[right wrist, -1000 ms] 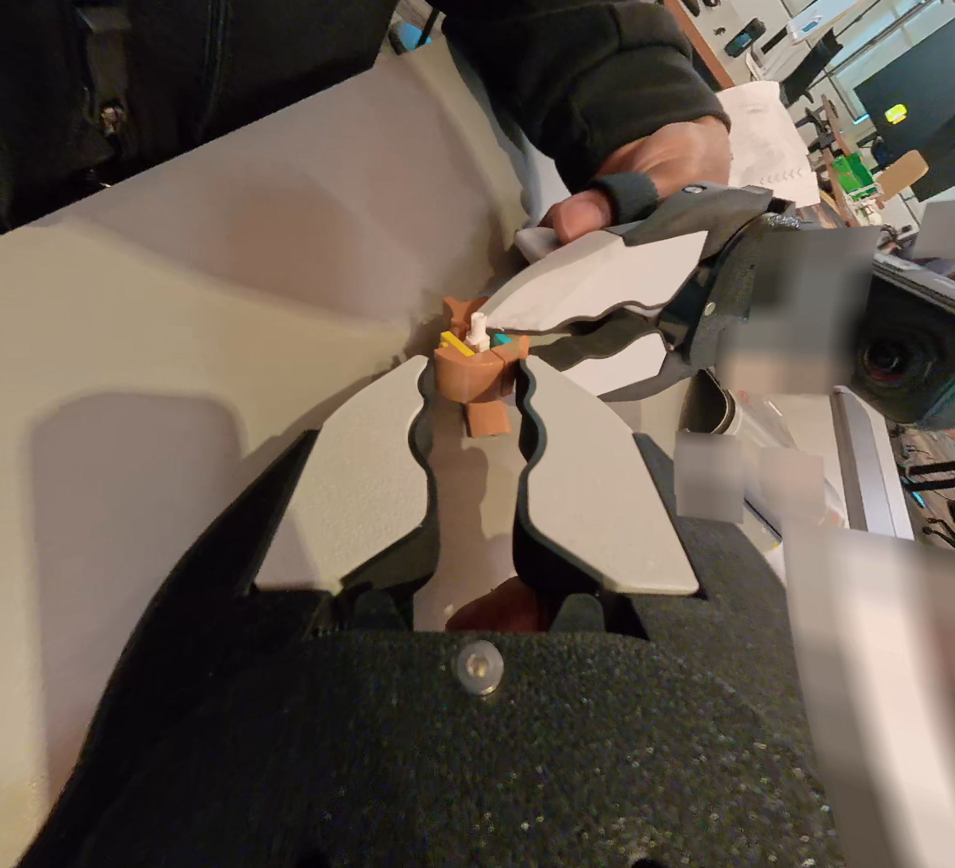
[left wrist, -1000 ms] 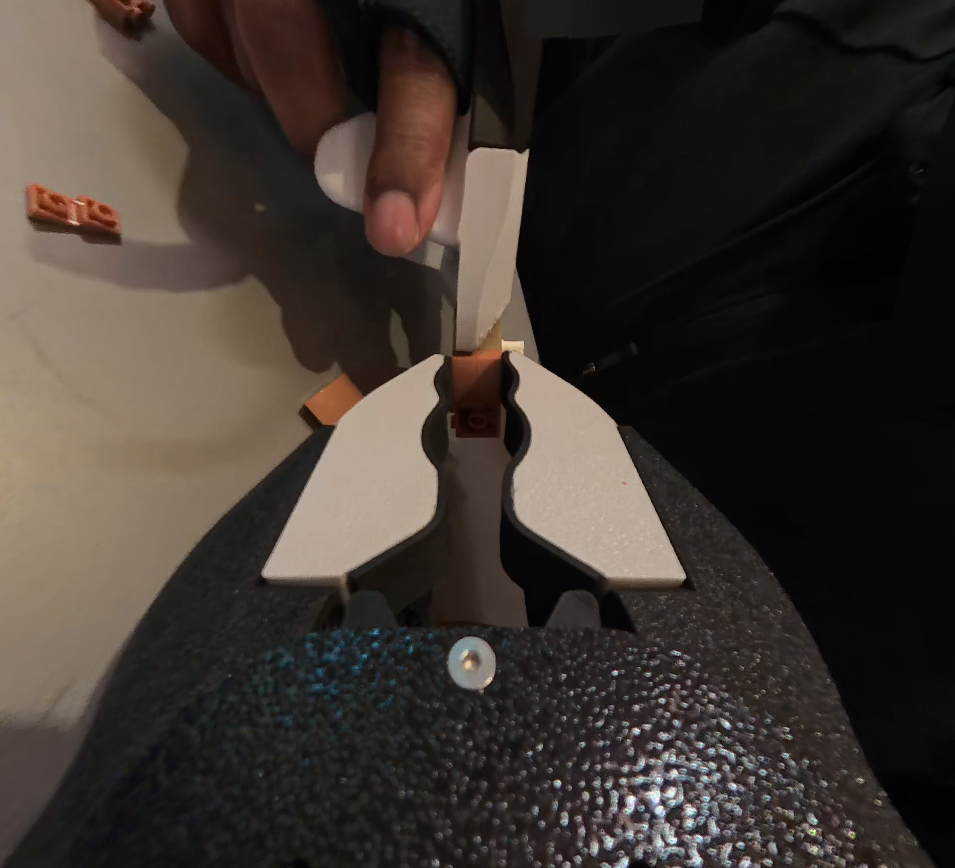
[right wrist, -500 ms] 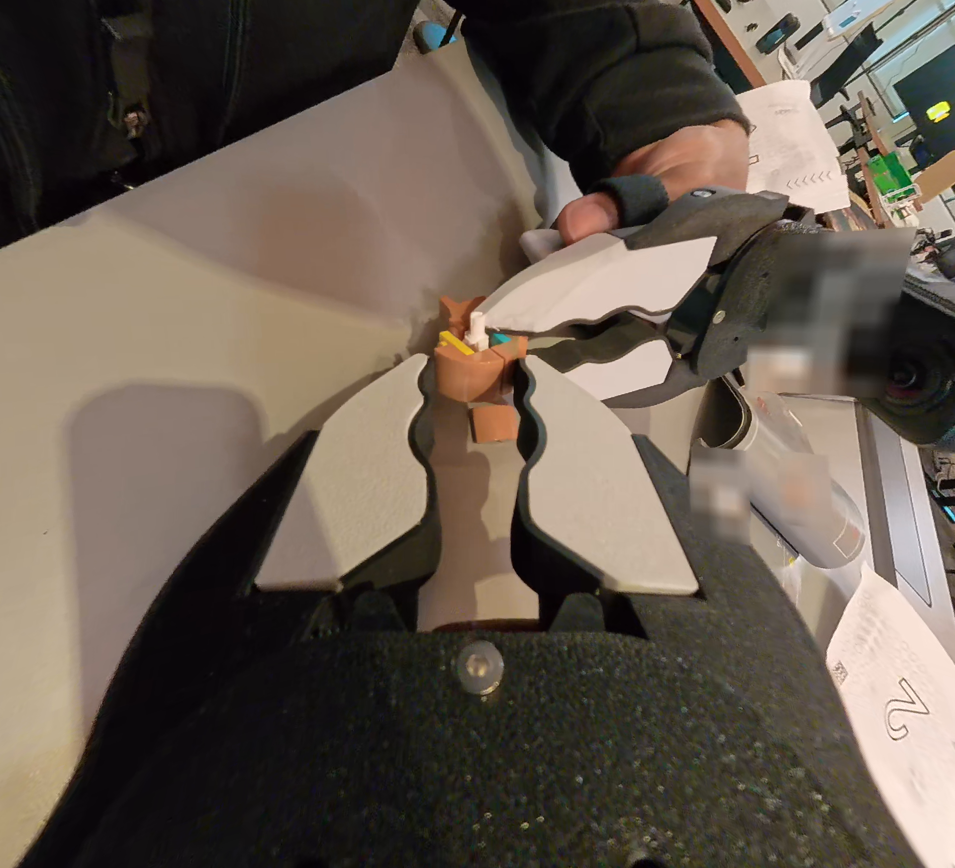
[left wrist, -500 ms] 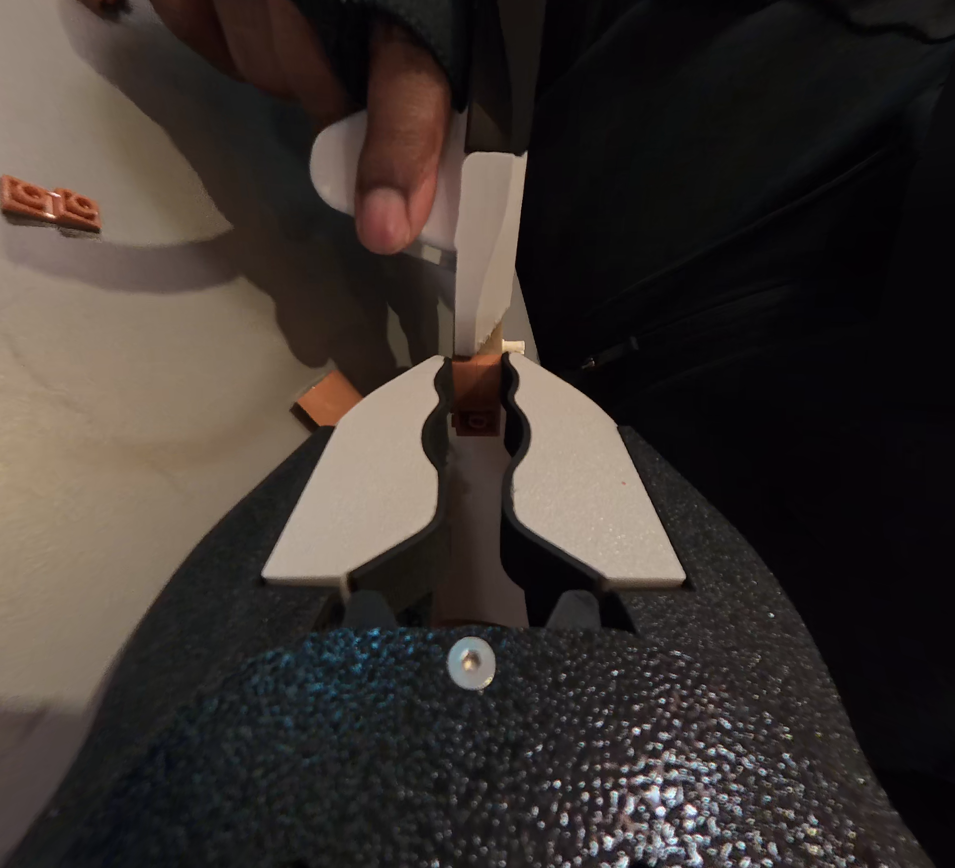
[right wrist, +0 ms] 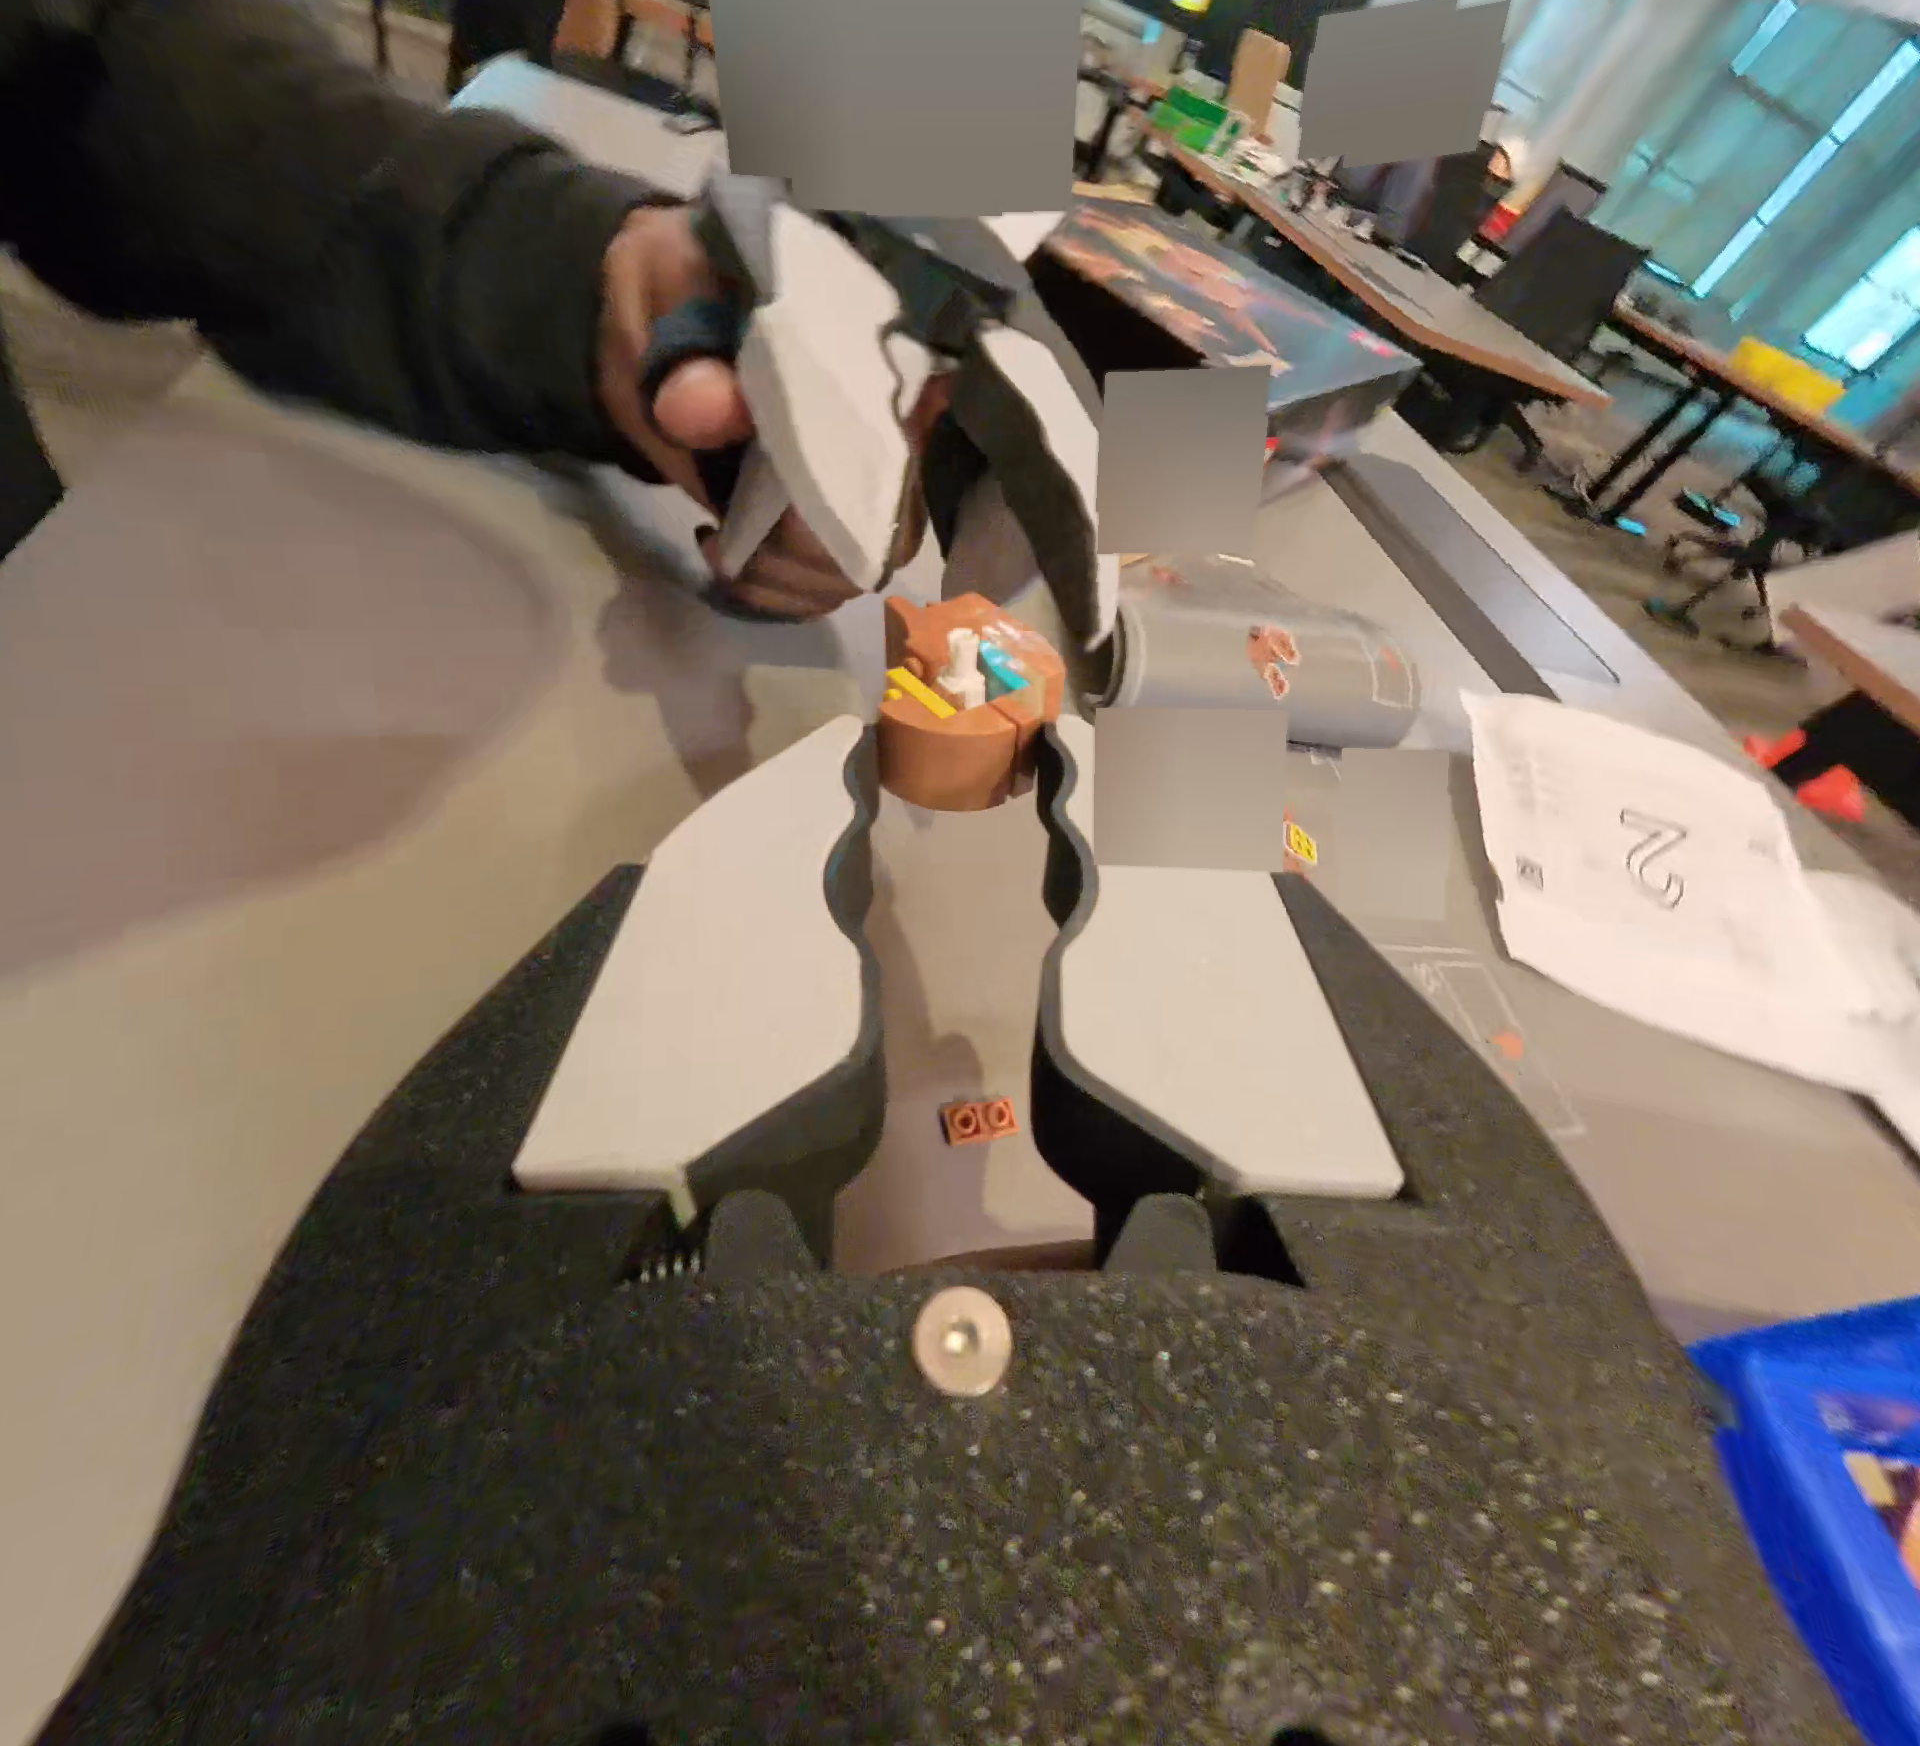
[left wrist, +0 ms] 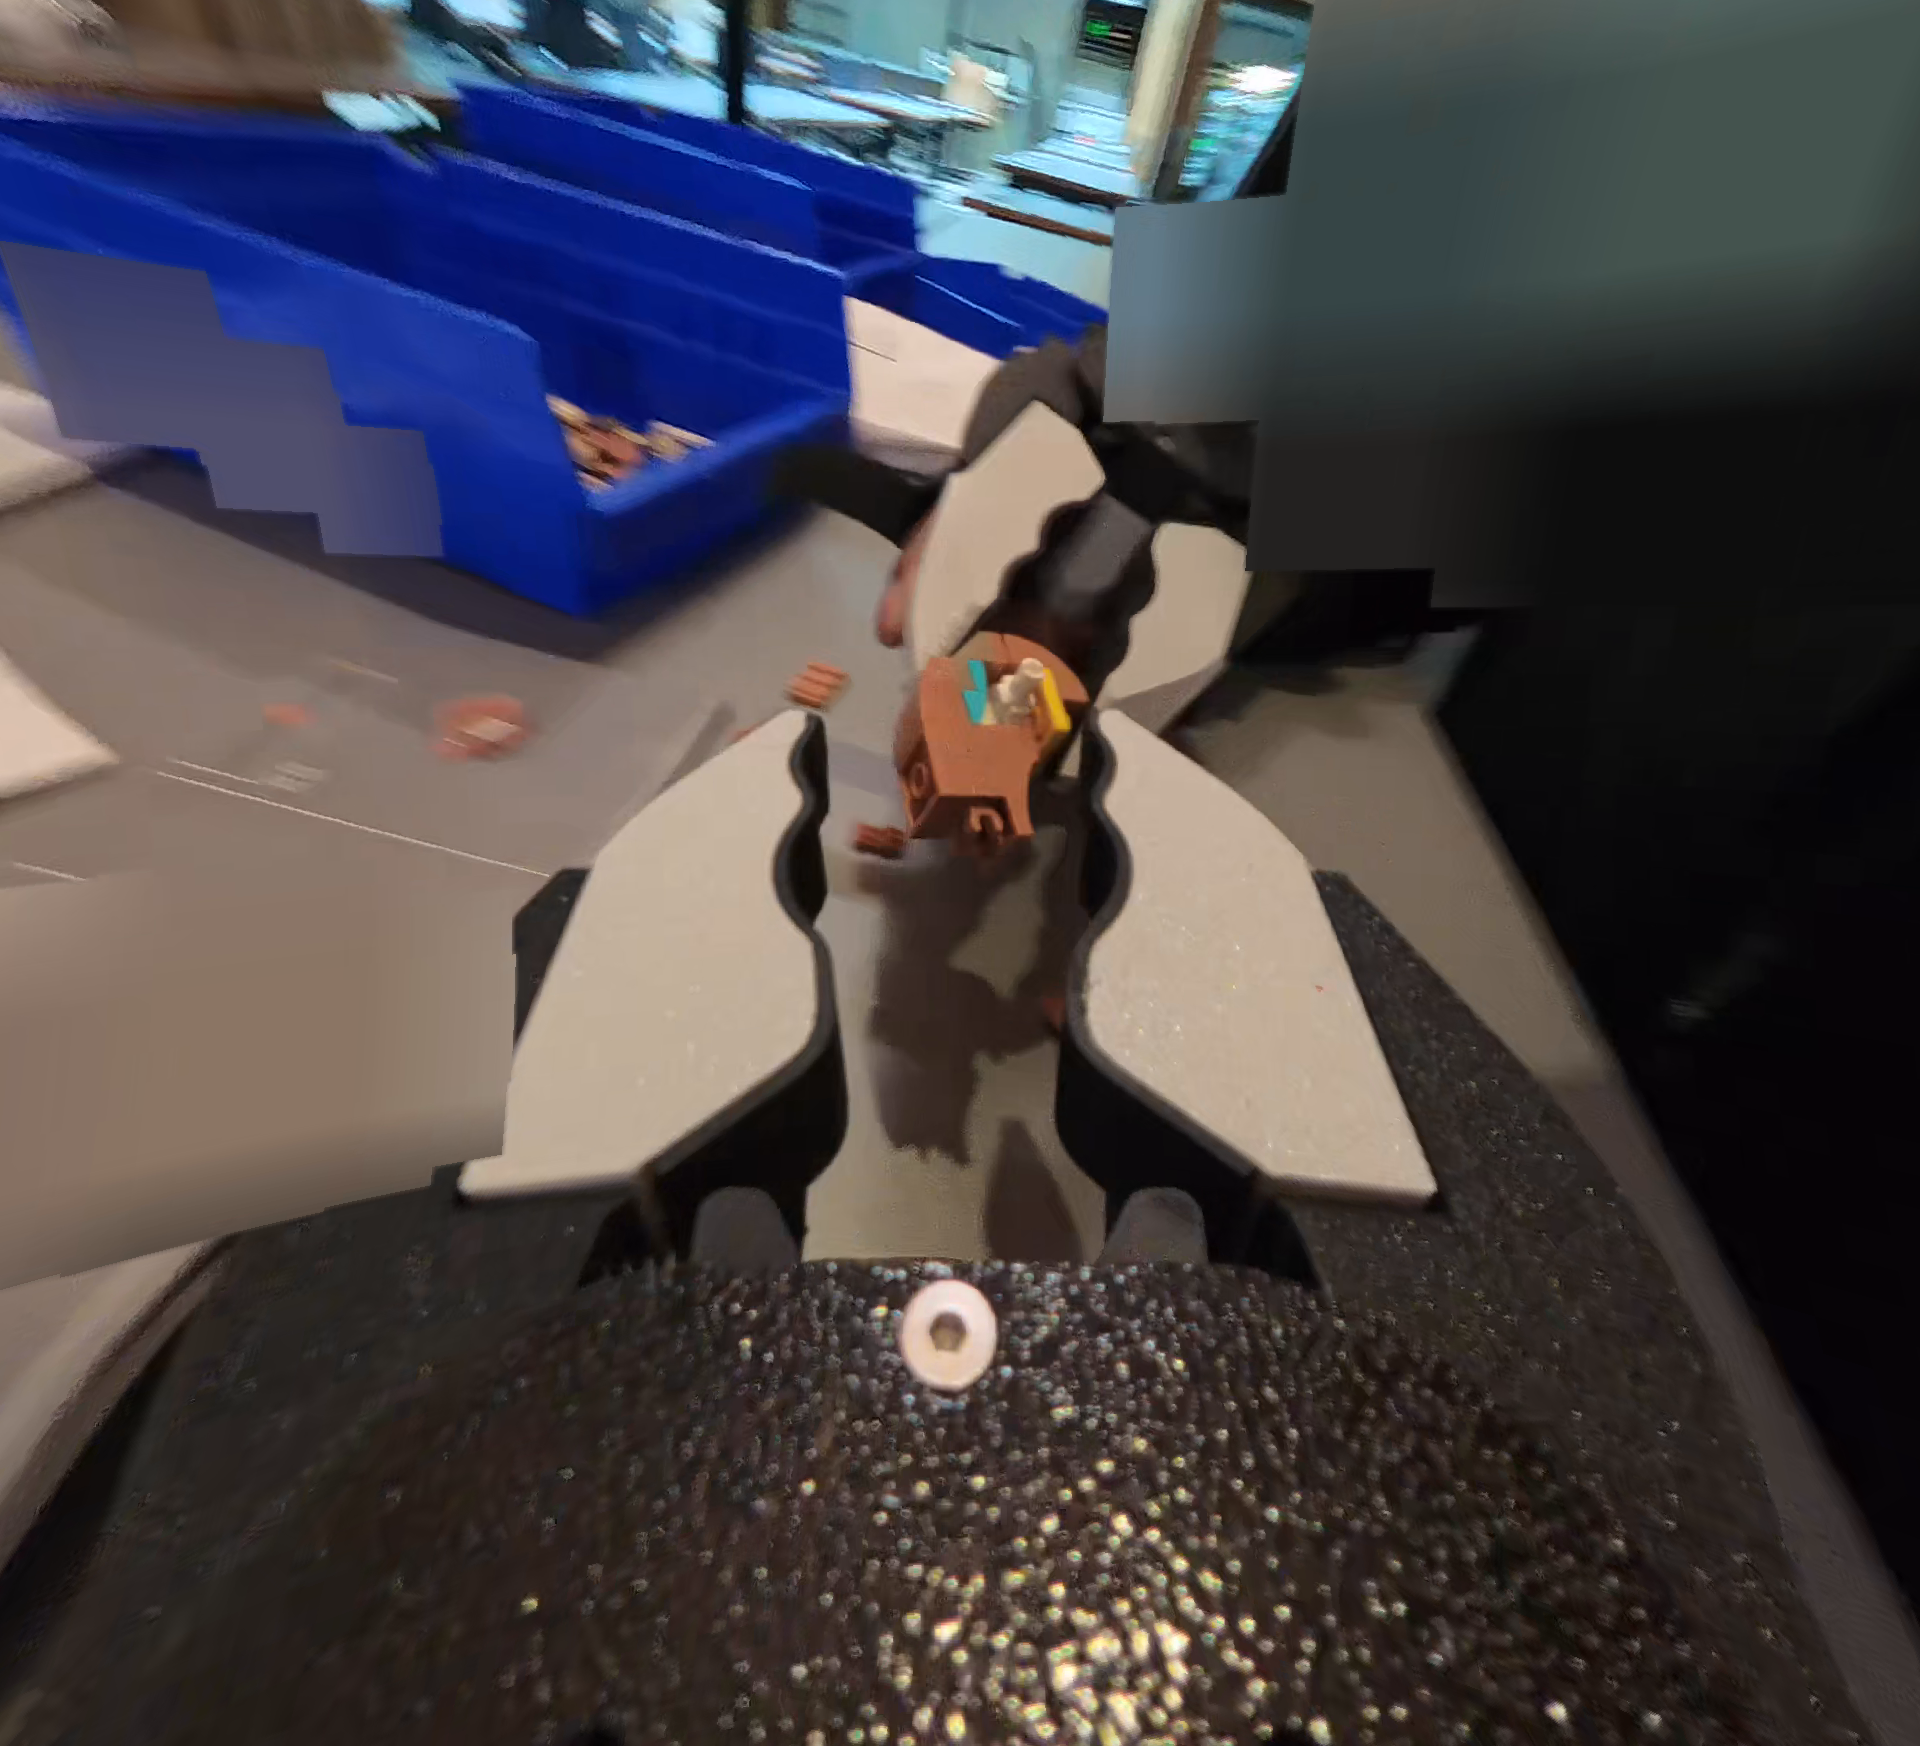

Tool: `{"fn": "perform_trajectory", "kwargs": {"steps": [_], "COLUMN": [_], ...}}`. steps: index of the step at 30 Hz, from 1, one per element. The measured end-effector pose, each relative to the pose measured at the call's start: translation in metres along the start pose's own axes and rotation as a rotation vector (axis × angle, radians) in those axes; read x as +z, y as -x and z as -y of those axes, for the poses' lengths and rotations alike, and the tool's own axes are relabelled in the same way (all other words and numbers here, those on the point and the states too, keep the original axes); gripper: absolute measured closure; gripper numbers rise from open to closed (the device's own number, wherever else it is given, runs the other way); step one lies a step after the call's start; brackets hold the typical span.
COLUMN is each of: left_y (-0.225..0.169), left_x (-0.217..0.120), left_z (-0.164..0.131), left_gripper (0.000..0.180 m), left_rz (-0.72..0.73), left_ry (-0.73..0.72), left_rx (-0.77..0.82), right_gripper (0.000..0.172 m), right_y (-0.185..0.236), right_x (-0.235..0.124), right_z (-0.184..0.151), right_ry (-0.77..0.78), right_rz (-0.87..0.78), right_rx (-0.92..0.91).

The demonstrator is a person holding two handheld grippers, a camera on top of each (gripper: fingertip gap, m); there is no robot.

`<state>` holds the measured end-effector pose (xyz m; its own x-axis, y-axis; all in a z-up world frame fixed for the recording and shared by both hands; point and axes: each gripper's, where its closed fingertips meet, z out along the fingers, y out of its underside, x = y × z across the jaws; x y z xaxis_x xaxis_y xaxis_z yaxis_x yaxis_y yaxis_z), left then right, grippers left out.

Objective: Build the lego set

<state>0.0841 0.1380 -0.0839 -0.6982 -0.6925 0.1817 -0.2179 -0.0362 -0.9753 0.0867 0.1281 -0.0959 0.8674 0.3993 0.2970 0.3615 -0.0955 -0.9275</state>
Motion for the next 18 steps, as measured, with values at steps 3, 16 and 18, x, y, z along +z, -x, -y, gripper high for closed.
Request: {"fn": "perform_trajectory", "kwargs": {"steps": [3, 16, 18], "left_y": [0.007, 0.002, 0.000], "left_x": [-0.001, 0.007, 0.006], "left_z": [0.004, -0.006, -0.006], "left_gripper": [0.137, 0.156, 0.156], "left_rz": [0.114, 0.137, 0.113], "left_ry": [-0.005, 0.031, 0.027], "left_rx": [0.155, 0.303, 0.303], "right_gripper": [0.143, 0.143, 0.141], "right_y": [-0.005, -0.001, 0.002], "right_x": [0.001, 0.003, 0.002], "right_z": [0.004, 0.007, 0.008], "right_ry": [-0.017, -0.068, -0.081], "right_rz": [-0.031, -0.036, -0.011], "right_rx": [0.117, 0.178, 0.160]}}
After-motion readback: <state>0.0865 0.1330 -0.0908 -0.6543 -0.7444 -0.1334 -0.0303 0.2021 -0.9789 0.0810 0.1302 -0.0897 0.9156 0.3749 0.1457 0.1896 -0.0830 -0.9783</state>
